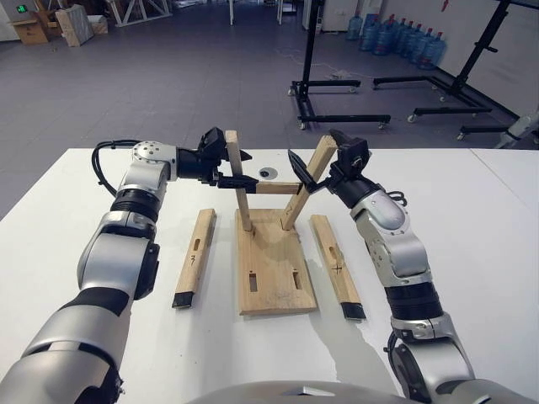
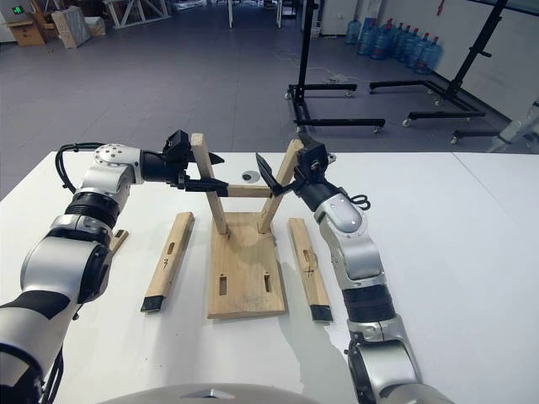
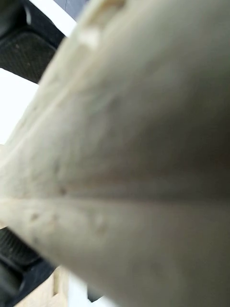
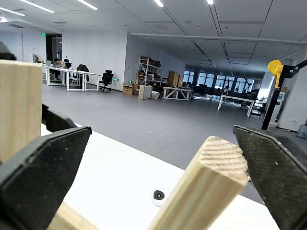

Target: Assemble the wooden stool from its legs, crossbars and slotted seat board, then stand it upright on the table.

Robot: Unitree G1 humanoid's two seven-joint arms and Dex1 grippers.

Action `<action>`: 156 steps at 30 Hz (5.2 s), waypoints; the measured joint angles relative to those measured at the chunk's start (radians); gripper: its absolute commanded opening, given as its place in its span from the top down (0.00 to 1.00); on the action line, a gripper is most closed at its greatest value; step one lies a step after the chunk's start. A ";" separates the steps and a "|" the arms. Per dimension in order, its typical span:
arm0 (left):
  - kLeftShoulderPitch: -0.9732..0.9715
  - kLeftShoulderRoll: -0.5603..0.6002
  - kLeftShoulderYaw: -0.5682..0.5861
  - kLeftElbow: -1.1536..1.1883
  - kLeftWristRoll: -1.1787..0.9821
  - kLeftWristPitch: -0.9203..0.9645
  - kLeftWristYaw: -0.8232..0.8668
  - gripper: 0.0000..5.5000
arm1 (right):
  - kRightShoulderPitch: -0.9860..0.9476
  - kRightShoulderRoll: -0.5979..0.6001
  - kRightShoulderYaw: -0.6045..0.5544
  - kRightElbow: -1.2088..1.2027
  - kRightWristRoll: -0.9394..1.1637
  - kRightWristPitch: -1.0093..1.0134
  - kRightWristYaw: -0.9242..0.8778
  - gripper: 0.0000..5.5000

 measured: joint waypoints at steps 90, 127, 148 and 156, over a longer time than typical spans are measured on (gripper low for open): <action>1.144 0.115 0.339 -0.805 -0.094 0.273 1.020 0.77 | 0.389 0.073 -0.089 -0.221 -0.080 -0.228 -0.092 0.02; 0.814 -0.044 -0.076 -1.244 -0.202 0.064 0.643 0.77 | 0.191 0.125 -0.195 -0.258 1.057 0.491 -0.023 0.31; 0.802 -0.046 -0.078 -1.225 -0.138 0.030 0.664 0.77 | 0.191 0.151 -0.194 -0.260 1.036 0.468 -0.081 0.90; 0.801 -0.046 -0.080 -1.221 -0.122 0.023 0.671 0.77 | 0.191 0.151 -0.195 -0.260 1.013 0.466 -0.089 0.91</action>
